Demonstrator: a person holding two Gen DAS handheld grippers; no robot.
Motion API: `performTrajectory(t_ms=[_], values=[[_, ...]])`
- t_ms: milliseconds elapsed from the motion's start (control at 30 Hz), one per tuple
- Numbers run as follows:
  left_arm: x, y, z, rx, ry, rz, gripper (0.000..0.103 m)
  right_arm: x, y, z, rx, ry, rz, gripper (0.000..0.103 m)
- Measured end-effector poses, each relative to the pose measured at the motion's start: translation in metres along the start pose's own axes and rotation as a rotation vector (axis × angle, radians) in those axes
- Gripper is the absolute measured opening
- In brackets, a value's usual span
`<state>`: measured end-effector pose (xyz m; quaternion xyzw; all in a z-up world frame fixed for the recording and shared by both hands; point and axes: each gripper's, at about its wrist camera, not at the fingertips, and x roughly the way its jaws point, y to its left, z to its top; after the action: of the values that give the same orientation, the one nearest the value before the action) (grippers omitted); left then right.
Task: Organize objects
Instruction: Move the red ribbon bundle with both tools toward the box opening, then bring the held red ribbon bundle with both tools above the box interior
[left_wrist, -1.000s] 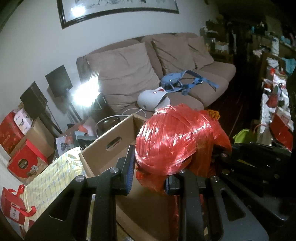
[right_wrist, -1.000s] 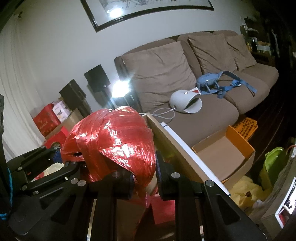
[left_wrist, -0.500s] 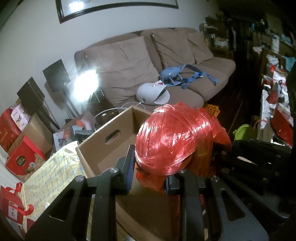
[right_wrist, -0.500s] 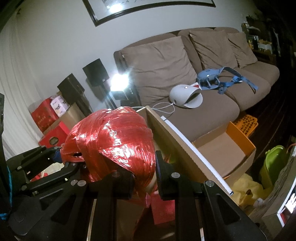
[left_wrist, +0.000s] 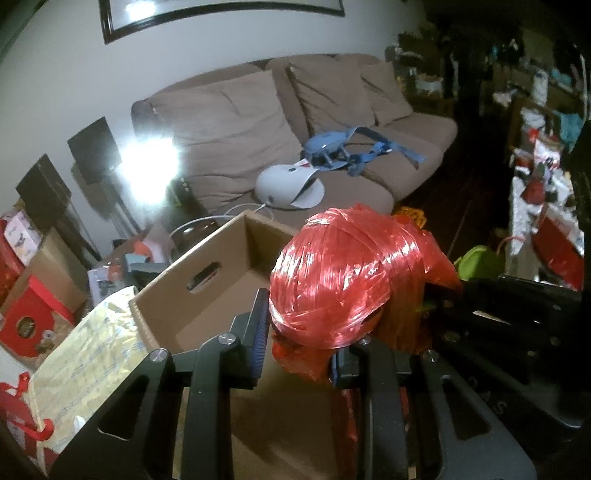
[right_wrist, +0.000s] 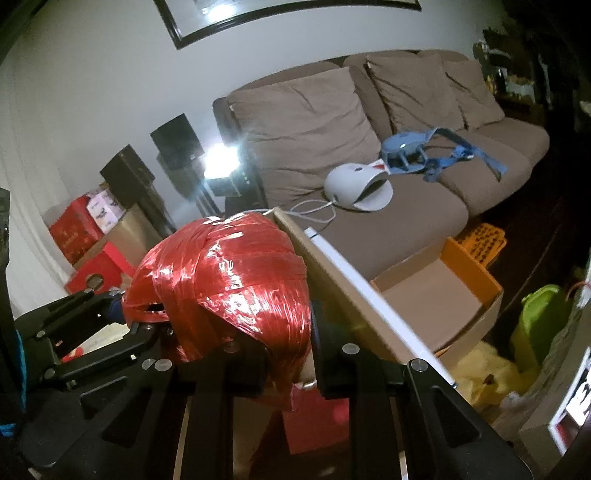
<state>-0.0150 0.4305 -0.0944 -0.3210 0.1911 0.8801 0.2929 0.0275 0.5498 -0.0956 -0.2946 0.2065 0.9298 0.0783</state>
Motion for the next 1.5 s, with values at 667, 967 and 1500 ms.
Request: performTrajectory(t_ms=[667,967,1500], values=[[0.001,0.081,0.029,-0.173,-0.088,-0.048,0.022,0.018,0.066,0.049,-0.227,-0.06,-0.094,0.019],[0.003,0.092,0.017,-0.22,-0.072,-0.072,0.022,0.023,0.077,0.043,-0.251,-0.033,-0.113,0.019],[-0.007,0.106,0.015,-0.259,-0.086,-0.026,0.022,0.031,0.092,0.046,-0.263,-0.03,-0.068,0.019]])
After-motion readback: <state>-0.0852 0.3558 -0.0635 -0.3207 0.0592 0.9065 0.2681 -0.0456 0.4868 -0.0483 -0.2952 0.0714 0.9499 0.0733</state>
